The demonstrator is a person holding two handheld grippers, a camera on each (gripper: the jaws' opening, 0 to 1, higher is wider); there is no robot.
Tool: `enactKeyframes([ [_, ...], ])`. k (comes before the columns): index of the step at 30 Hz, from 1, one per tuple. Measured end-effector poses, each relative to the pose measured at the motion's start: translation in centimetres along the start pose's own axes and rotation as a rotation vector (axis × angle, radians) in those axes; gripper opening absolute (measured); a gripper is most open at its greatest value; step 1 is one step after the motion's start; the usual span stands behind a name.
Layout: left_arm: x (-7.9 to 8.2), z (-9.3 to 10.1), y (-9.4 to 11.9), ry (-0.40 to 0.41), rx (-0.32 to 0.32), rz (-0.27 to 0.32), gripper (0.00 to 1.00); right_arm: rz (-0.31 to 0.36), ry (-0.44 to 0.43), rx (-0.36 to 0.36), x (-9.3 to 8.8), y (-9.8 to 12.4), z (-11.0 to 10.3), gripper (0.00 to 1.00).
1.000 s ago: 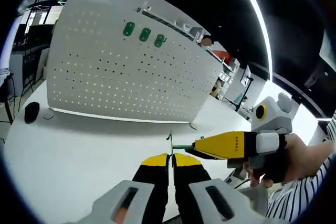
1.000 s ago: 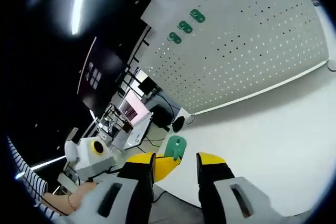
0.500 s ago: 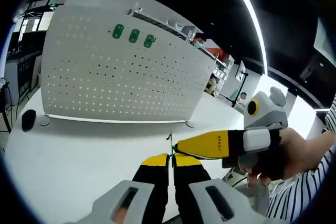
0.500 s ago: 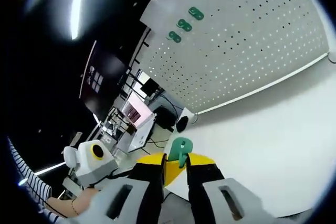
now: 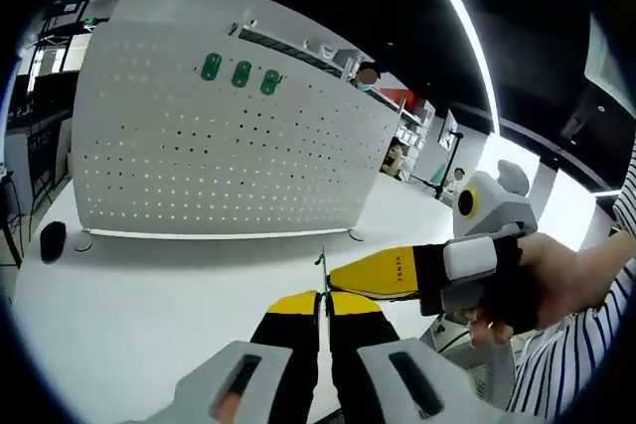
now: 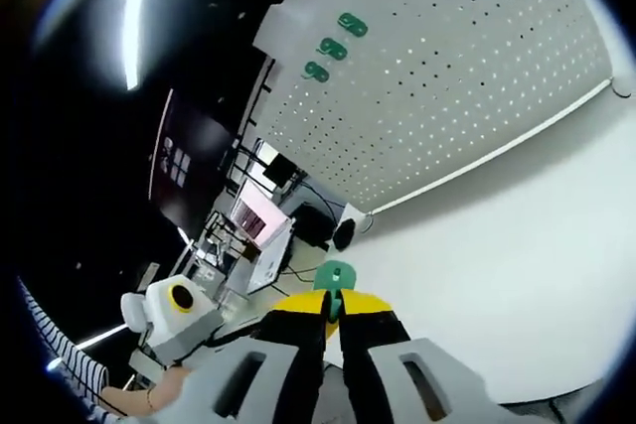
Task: Insert the hook assembly into the mounting plate slot until the hook locks in place.
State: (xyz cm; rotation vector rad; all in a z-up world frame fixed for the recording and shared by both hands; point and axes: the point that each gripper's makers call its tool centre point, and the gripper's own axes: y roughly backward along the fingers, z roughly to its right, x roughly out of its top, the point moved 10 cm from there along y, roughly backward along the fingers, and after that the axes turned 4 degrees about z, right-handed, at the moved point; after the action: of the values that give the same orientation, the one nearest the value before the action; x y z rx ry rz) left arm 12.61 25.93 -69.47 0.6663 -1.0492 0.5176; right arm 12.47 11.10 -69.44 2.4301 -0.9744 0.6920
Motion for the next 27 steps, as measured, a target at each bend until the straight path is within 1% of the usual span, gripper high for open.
enactKeyframes([
  [6,0.1,0.0,0.1,-0.053,-0.013,0.013,0.01,0.015,-0.06,0.02,-0.1,0.1,0.1,0.0],
  [12,0.1,-0.2,0.1,-0.095,-0.03,0.006,0.02,-0.002,-0.042,0.019,-0.1,0.0,-0.1,0.0],
  [14,0.1,-0.3,0.1,-0.095,-0.039,-0.002,0.03,-0.007,-0.006,0.015,-0.1,-0.1,-0.3,0.0],
  [16,0.2,-0.6,0.3,-0.068,-0.056,-0.027,0.03,-0.022,0.051,0.014,-0.1,-0.2,-0.5,0.0],
  [18,0.6,-0.7,0.4,-0.087,-0.066,-0.026,0.04,-0.02,0.089,0.021,-0.1,-0.3,-1.0,0.0],
  [19,0.7,-0.8,0.5,-0.086,-0.07,-0.03,0.04,-0.026,0.118,0.023,0.0,-0.3,-1.1,0.0],
  [20,0.8,-0.9,0.6,-0.08,-0.078,-0.036,0.05,-0.035,0.169,0.023,0.1,-0.5,-1.3,0.0],
  [22,0.9,-1.3,0.7,-0.073,-0.086,-0.041,0.11,-0.052,0.249,0.038,0.2,-0.7,-1.9,0.0],
  [24,0.9,-1.6,0.9,-0.066,-0.085,-0.045,0.22,-0.07,0.322,0.047,0.2,-1.0,-2.5,0.0],
  [27,0.8,-2.0,1.4,-0.066,-0.081,-0.044,0.3,-0.08,0.402,0.057,0.2,-1.5,-3.4,0.0],
])
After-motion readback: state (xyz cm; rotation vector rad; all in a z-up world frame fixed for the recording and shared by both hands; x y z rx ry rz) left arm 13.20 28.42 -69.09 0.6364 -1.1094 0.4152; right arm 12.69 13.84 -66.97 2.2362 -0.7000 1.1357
